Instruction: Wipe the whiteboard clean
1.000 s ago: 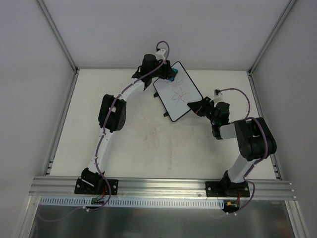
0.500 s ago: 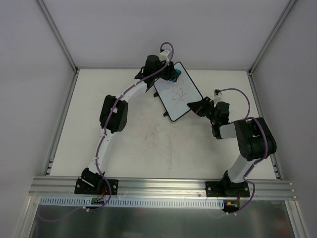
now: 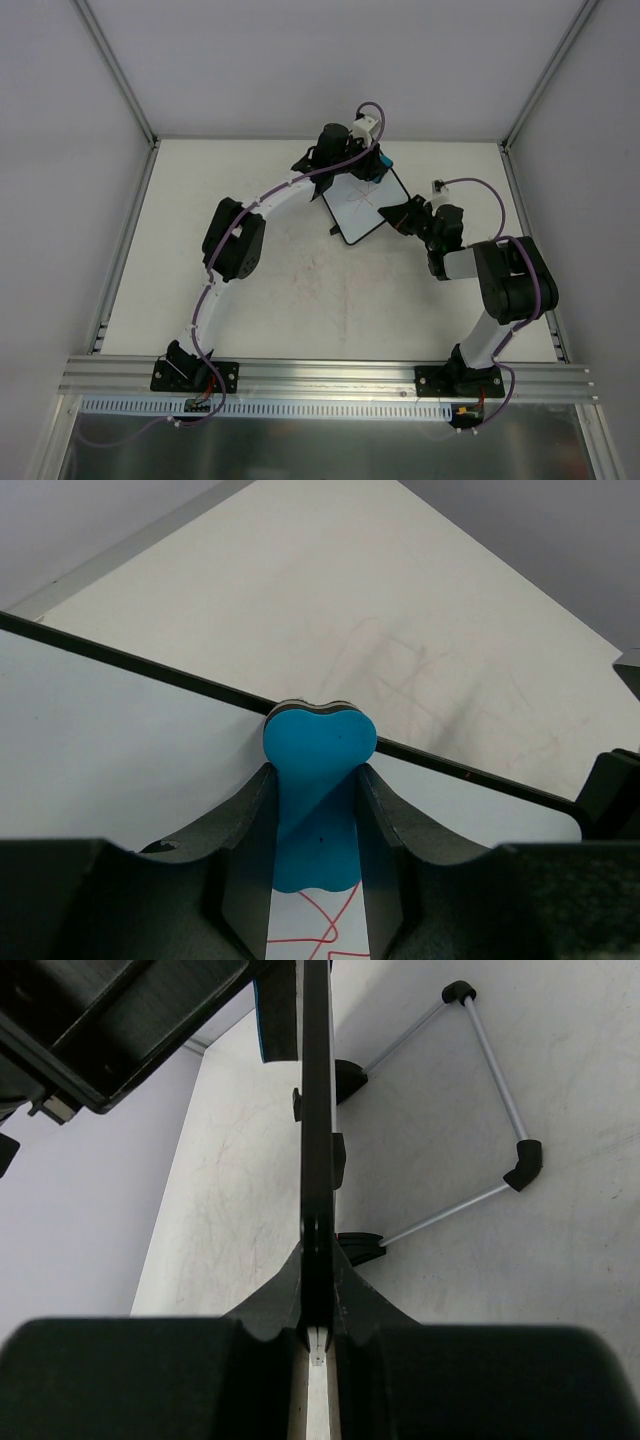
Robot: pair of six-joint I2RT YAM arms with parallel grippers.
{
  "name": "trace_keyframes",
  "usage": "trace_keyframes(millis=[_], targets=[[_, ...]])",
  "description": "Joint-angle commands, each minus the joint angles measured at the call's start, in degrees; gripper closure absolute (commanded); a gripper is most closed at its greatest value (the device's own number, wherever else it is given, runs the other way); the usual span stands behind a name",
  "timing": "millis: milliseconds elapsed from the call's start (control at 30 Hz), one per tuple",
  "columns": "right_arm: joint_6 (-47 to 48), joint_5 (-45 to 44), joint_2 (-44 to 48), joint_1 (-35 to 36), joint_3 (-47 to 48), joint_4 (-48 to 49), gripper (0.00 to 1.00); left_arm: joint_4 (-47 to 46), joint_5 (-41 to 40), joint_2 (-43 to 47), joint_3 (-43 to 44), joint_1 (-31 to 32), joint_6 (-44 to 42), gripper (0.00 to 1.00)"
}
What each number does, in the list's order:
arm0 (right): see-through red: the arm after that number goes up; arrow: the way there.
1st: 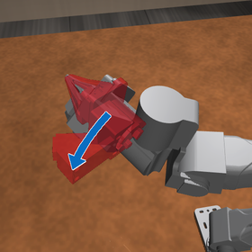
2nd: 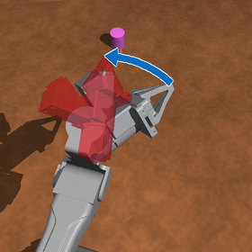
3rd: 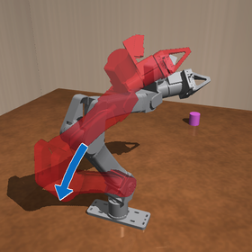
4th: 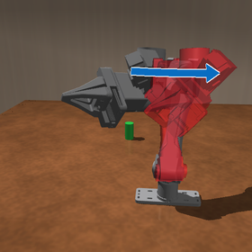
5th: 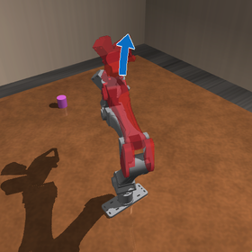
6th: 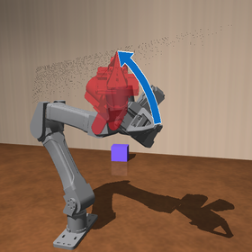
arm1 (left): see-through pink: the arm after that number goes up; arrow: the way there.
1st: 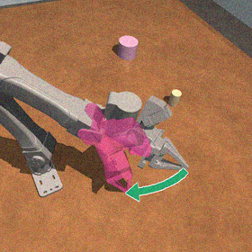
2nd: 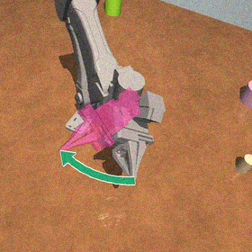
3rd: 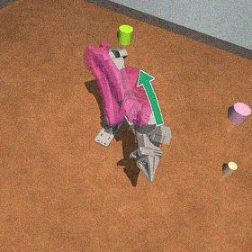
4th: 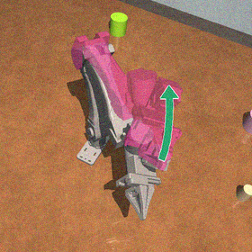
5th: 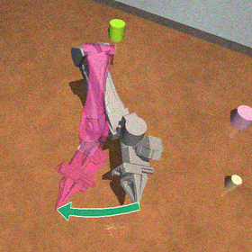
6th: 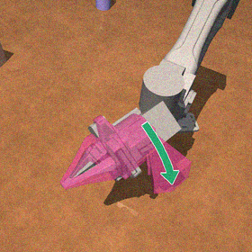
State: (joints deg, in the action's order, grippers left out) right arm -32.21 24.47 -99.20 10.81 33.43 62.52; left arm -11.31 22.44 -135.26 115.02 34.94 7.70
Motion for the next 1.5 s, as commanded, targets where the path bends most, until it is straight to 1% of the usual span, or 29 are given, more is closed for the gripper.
trace_keyframes(millis=[0,333,567,667,833,1033,1233,1333,1467], targets=[[2.3,1.5,-0.4,0.6,2.4,2.6,1.0,1.2,1.4,1.4,-2.0,2.1,-0.9,1.0],[2.2,1.5,-0.2,0.6,2.5,2.7,1.0,0.5,0.0,0.7,-2.0,0.8,1.4,1.0],[2.2,1.5,-0.3,0.5,2.4,2.7,1.0,-1.9,2.5,-2.5,-0.6,-4.8,10.0,1.0],[2.1,1.6,-0.4,0.4,2.4,2.8,1.0,-2.0,1.7,-3.9,-0.1,-6.0,12.5,1.0],[2.1,1.7,-0.2,0.4,2.3,2.9,1.0,-1.4,-2.8,-4.8,-0.9,-7.8,14.4,1.0],[1.9,1.8,-0.2,0.4,2.4,2.9,1.0,-1.1,-1.4,-7.2,-0.3,-10.9,21.1,1.0],[1.8,1.9,-0.3,0.3,2.4,2.9,1.0,-0.8,-5.1,-4.3,-4.7,-11.9,23.2,1.0],[1.5,2.0,-0.4,0.4,2.5,3.0,1.0,2.3,-7.5,-4.0,-5.2,-12.2,24.9,1.0],[1.6,1.9,-0.5,0.4,2.5,3.0,1.0,2.7,-6.1,-4.0,-5.9,-13.1,27.4,1.0]])
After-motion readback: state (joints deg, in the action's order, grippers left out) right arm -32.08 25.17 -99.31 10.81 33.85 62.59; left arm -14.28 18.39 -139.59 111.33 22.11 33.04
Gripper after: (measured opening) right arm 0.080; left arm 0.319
